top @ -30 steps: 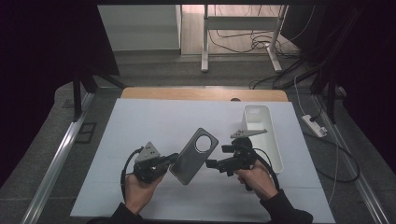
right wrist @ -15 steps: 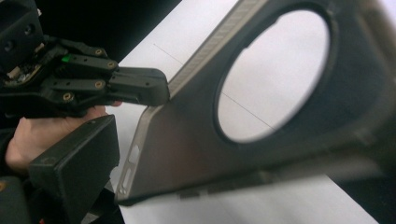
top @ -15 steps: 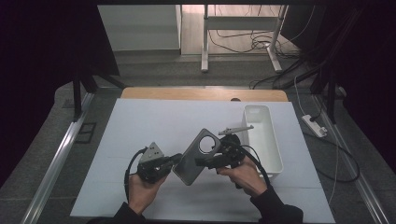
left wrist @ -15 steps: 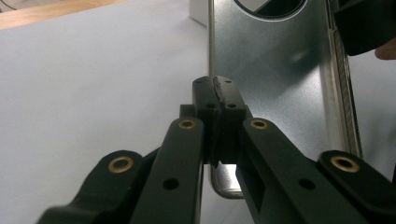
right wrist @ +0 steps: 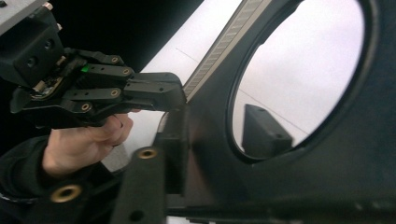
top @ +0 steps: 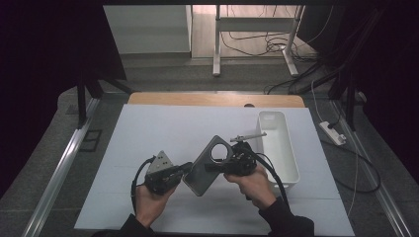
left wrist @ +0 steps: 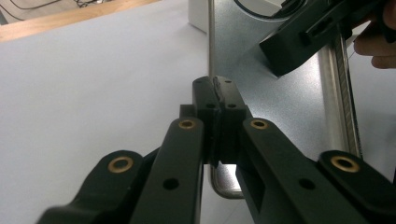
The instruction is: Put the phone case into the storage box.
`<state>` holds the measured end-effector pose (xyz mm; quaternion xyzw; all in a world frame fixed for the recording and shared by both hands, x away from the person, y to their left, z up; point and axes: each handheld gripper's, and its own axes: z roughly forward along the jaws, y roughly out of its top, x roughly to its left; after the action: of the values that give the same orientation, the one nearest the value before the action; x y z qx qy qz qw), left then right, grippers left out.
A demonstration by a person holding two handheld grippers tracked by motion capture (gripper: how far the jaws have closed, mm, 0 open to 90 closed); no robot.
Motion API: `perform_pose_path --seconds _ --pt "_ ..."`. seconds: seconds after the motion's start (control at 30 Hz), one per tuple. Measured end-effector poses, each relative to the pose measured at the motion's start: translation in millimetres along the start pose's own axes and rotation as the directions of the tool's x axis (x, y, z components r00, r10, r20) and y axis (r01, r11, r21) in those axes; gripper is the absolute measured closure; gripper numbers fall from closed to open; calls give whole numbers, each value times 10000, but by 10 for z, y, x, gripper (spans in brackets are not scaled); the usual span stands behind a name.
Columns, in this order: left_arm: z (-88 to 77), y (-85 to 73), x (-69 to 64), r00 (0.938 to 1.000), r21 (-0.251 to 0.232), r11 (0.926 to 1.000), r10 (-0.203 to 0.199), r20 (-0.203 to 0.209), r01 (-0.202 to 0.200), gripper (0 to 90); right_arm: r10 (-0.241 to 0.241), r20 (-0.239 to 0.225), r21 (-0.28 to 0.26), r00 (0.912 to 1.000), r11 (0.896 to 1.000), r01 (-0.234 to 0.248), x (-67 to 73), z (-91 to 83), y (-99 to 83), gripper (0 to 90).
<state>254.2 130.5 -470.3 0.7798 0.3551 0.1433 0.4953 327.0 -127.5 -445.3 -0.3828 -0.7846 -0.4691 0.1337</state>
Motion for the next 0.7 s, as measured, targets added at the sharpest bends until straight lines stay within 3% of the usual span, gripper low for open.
perform_pose_path --seconds 0.03,0.1,0.27,0.43,0.5,0.6,0.63,0.7 --pt "0 -2 -1 10000 25 10000 60 19 -60 889 112 -222 -19 9997 9999 -113 -5 -3 -5 741" --pt "1 -4 -1 9999 57 9999 87 71 -87 889 169 -296 -44 9994 9998 -171 -8 -5 -8 750" --pt "-10 -6 -21 9994 157 9994 301 149 -304 879 834 -740 -147 9938 9963 -847 -46 -20 -24 833" --pt "10 -17 -20 9989 349 9988 337 319 -348 848 880 -775 -135 9931 9959 -893 -34 -18 -32 852" --pt "2 -11 -2 9988 401 9990 161 454 -179 825 863 -796 -154 9931 9960 -877 -29 -20 -32 853" --pt "-21 -12 37 9988 401 9992 12 482 -31 607 611 -684 -137 9958 9980 -621 -13 -31 -33 852" --pt "-23 -20 57 9988 413 9991 -66 483 46 478 416 -584 -111 9974 9990 -423 -4 -41 -34 852" --pt "-19 -47 122 9956 439 9986 -325 877 287 424 292 -549 -125 9981 9995 -299 -3 -50 -34 852"
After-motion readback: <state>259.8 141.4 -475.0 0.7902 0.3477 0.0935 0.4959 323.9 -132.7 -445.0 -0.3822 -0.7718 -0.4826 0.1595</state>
